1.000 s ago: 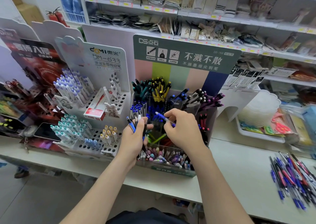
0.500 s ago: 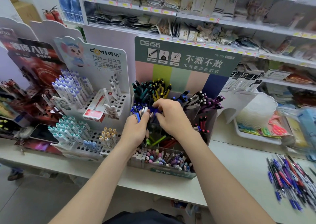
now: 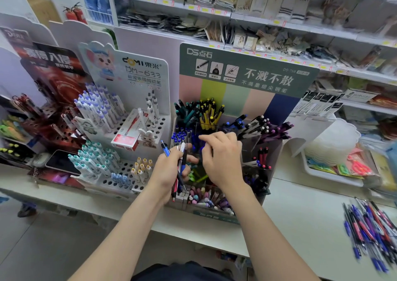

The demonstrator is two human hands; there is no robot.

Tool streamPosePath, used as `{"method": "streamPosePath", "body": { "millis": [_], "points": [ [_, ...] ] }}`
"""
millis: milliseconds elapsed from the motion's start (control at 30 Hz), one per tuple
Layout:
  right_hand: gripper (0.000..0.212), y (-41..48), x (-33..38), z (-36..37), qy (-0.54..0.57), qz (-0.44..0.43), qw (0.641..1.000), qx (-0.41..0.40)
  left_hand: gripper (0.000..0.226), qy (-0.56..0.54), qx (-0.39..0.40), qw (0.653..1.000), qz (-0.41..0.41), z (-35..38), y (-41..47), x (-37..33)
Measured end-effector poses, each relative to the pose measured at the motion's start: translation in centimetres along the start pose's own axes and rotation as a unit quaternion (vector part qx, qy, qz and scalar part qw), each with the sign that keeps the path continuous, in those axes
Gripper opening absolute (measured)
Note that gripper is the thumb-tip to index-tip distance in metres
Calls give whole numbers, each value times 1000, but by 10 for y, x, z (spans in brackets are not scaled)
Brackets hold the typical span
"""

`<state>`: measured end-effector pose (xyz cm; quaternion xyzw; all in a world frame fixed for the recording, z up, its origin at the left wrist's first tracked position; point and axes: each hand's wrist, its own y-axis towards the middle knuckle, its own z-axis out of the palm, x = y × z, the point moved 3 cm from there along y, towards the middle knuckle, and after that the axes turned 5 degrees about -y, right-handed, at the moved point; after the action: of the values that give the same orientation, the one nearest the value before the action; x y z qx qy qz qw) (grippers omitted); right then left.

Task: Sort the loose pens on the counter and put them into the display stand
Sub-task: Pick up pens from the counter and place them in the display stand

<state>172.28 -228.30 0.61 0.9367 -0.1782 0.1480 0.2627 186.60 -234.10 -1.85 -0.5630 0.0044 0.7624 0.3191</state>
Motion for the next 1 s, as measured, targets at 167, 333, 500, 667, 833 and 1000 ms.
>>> {"method": "streamPosePath", "body": {
  "millis": [167,333,500,667,833,1000],
  "points": [
    [15,-27,22,-14,201,86,974,68,20,31,29,999,19,9,-6,-4],
    [13,-36,19,-33,421,225,878,43,25,13,75,997,0,22,-12,-3],
    [22,-34,5,-55,422,220,874,-99,23,80,47,995,46,28,-12,0],
    [31,-21,-14,-48,249,199,948,12,26,24,19,998,56,31,-6,-3],
    [36,-5,-19,-74,142,166,967,-133,27,3,39,999,36,32,-6,-7],
    [39,14,-32,-97,132,173,946,-240,9,-11,26,999,16,39,-6,-4]
  ]
}}
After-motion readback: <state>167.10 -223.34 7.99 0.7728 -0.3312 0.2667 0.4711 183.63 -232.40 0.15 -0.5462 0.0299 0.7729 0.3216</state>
